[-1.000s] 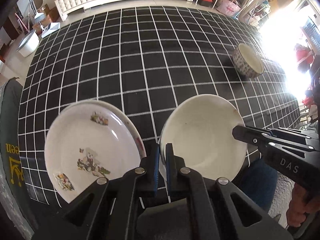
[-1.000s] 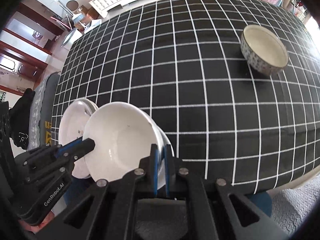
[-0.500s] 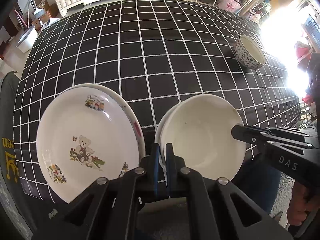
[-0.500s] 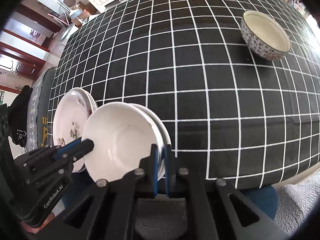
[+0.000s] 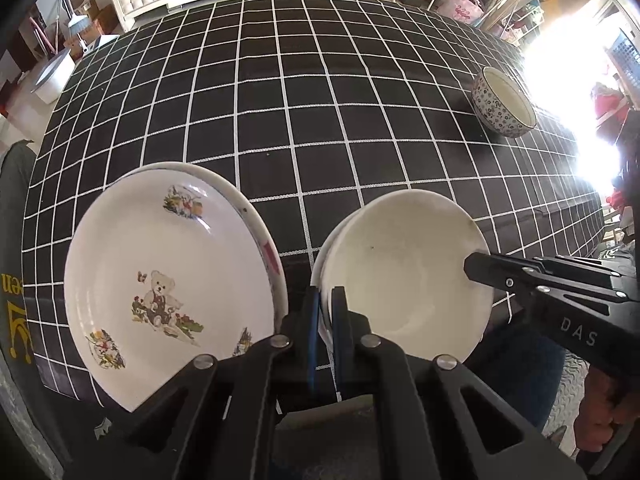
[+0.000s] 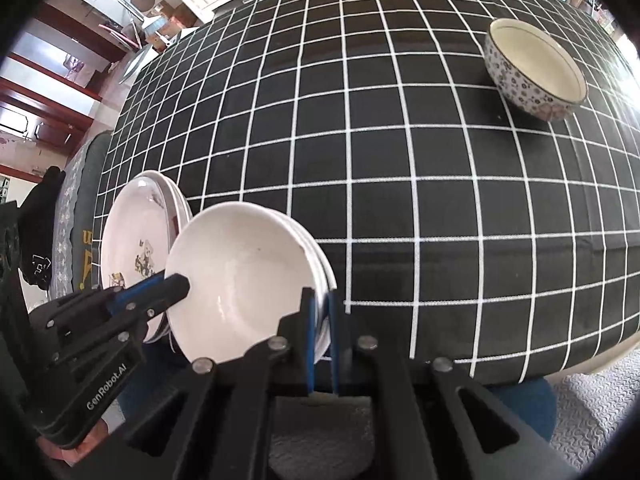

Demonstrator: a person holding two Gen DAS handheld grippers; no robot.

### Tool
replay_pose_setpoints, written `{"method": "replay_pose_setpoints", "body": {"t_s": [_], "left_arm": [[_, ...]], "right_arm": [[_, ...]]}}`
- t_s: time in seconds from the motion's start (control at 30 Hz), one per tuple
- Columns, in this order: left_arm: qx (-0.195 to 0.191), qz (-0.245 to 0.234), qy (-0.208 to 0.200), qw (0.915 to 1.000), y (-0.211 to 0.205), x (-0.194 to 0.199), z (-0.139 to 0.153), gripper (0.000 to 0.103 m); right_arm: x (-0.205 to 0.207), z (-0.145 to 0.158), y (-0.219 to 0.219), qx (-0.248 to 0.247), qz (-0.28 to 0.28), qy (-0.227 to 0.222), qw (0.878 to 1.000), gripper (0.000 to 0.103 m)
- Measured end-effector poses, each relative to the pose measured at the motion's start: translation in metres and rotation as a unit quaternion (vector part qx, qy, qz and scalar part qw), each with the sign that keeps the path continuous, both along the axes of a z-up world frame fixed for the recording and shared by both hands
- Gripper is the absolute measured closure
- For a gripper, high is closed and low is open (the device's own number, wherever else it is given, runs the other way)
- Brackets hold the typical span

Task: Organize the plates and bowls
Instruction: 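Lower the cream bowl into the white bowl and open the right tool, then move the right tool to the blue-patterned bowl and grip its rim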

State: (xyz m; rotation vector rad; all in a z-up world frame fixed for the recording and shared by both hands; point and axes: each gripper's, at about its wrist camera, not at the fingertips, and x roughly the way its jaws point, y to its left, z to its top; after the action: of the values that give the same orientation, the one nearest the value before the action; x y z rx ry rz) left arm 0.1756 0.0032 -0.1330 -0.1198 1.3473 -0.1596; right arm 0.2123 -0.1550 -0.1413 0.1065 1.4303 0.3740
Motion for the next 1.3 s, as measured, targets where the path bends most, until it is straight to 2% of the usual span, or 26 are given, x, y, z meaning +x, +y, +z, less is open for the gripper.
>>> {"method": "replay_pose_setpoints", "body": {"t_s": [0.3, 0.37, 0.47, 0.53, 0.6, 0.7, 0.8, 0.93, 1.3], "left_arm": [[-0.024, 0.013, -0.005, 0.9996, 0.008, -0.003, 0.005, 0.098], [-0.015, 0.015, -0.012, 0.9997, 0.008, -0.004, 0.009, 0.096], [-0.004, 0.014, -0.032, 0.9994, 0.007, -0.005, 0.022, 0.084], [-0.010, 0.011, -0.041, 0.9991, 0.006, -0.006, 0.030, 0.073], [-0.012, 0.009, -0.048, 0.9987, 0.003, -0.005, 0.039, 0.070], [-0.006, 0.003, -0.063, 0.9980, -0.007, -0.005, 0.053, 0.070], [-0.019, -0.006, -0.076, 0.9969, -0.016, -0.005, 0.070, 0.060], [-0.029, -0.017, -0.090, 0.9954, -0.032, 0.003, 0.093, 0.060], [-0.020, -0.040, -0.117, 0.9921, -0.093, 0.044, 0.141, 0.060]], "right_arm": [[-0.001, 0.006, 0.002, -0.005, 0.001, -0.010, 1.000, 0.093], [-0.001, 0.013, 0.002, -0.018, 0.005, -0.023, 1.000, 0.088], [-0.004, 0.029, -0.001, -0.026, 0.004, -0.047, 0.999, 0.067], [-0.006, 0.042, -0.003, -0.017, 0.006, -0.065, 0.998, 0.046], [-0.008, 0.051, -0.008, -0.015, 0.003, -0.076, 0.997, 0.041], [-0.009, 0.064, -0.020, -0.009, -0.009, -0.080, 0.997, 0.041], [-0.007, 0.078, -0.035, -0.020, -0.014, -0.088, 0.996, 0.041], [0.000, 0.101, -0.056, -0.046, -0.018, -0.120, 0.992, 0.041], [0.025, 0.150, -0.112, -0.043, -0.011, -0.167, 0.985, 0.041]]}}
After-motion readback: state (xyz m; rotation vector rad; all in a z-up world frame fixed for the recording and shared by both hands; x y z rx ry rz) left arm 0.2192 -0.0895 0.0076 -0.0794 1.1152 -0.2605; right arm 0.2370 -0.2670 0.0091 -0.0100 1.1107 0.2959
